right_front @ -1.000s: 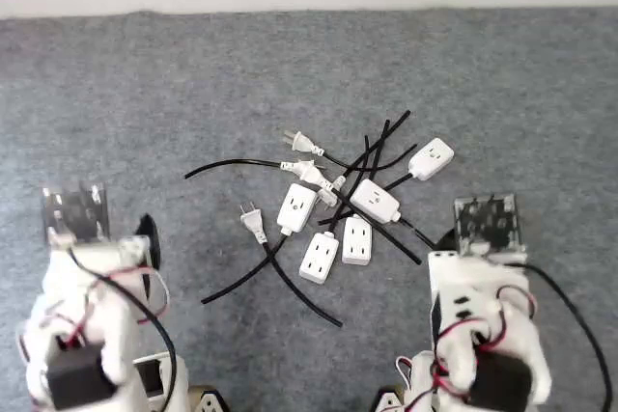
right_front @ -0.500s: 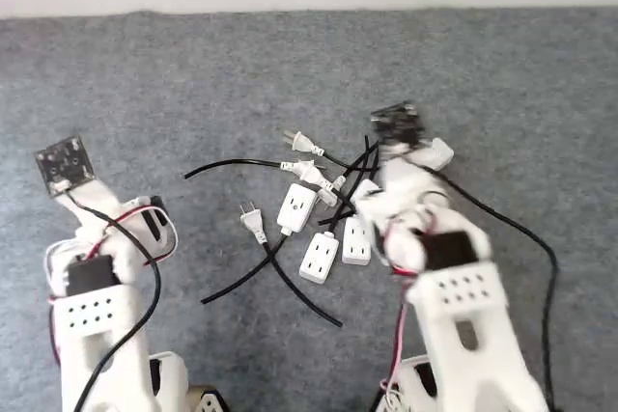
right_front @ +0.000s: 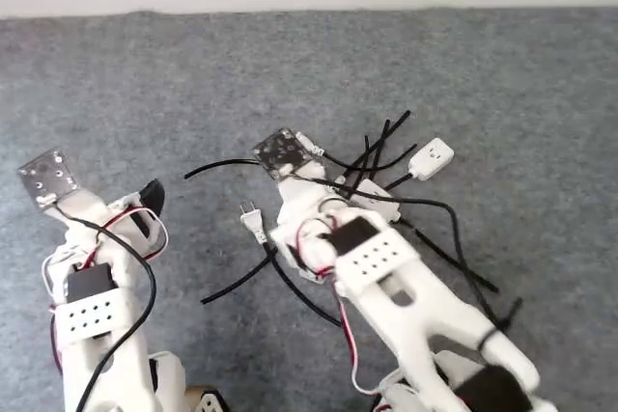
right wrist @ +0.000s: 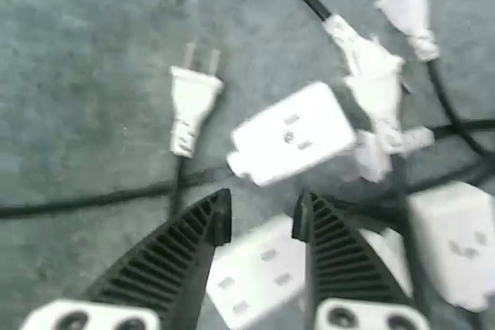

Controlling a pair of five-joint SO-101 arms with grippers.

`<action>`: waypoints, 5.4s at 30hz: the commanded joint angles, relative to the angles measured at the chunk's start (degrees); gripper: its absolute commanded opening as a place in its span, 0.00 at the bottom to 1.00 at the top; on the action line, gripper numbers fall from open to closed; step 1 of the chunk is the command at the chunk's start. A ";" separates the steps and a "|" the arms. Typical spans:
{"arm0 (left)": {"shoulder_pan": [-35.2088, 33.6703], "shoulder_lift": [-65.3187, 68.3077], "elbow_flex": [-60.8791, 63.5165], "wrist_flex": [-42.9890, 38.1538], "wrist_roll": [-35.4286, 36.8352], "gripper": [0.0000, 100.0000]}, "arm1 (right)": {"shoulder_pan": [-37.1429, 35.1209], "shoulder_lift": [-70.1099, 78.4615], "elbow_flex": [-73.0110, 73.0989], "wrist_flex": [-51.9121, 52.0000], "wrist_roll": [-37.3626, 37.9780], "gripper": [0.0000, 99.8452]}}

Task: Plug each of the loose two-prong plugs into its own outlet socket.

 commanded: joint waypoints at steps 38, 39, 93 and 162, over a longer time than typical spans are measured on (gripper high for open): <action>-3.78 30.86 -16.22 -3.87 3.34 0.31 | -8.22 25.01 -17.93 -0.13 -7.30 0.14; -3.78 30.95 -16.22 -3.87 3.34 0.31 | -8.13 25.27 -17.93 -0.04 -7.21 0.11; -2.02 30.95 -15.34 -4.13 3.08 0.31 | 82.51 -26.33 13.80 22.29 49.58 0.01; -2.02 30.95 -15.25 -4.13 2.99 0.31 | 114.42 -26.95 35.87 1.54 85.01 0.01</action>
